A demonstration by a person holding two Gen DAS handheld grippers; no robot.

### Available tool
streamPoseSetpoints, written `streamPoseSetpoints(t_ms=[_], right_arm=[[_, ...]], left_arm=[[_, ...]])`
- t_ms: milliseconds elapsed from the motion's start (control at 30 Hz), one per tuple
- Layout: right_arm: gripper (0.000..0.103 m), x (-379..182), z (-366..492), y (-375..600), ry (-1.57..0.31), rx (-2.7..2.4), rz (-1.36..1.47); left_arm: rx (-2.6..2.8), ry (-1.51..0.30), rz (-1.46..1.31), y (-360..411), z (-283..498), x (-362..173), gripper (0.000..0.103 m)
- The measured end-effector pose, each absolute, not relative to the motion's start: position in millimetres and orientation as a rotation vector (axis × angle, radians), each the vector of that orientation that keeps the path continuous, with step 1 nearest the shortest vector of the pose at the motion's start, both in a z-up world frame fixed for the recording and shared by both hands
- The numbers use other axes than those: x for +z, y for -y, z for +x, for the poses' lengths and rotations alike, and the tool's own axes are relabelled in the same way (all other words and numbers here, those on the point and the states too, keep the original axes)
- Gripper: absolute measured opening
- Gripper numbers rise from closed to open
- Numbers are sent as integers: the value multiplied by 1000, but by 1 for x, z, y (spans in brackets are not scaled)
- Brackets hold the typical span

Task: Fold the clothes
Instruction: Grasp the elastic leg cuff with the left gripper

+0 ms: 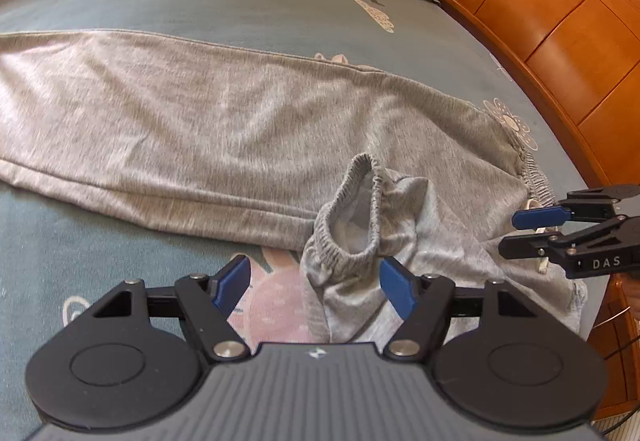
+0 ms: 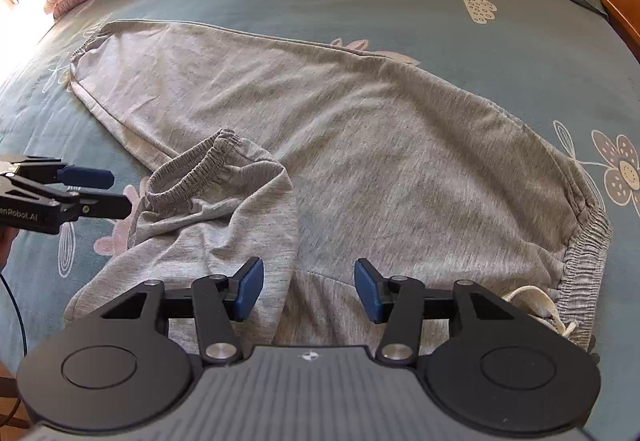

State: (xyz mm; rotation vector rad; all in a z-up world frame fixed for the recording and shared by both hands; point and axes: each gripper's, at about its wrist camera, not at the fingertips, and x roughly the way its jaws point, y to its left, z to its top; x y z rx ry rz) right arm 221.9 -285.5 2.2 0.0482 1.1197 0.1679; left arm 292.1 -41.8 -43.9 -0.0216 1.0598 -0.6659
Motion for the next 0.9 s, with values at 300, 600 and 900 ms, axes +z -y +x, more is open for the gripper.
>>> streamPoseSetpoints(t_ms=[300, 600, 900], right_arm=[[58, -1, 212, 290, -1122, 183, 65], [58, -5, 208, 293, -1129, 177, 86], [58, -10, 205, 294, -1143, 176, 105]], left_arm=[[-786, -1051, 122, 83, 308, -63, 69], [-1020, -980, 367, 103, 312, -63, 59], [-1052, -1051, 471, 116, 322, -58, 23]])
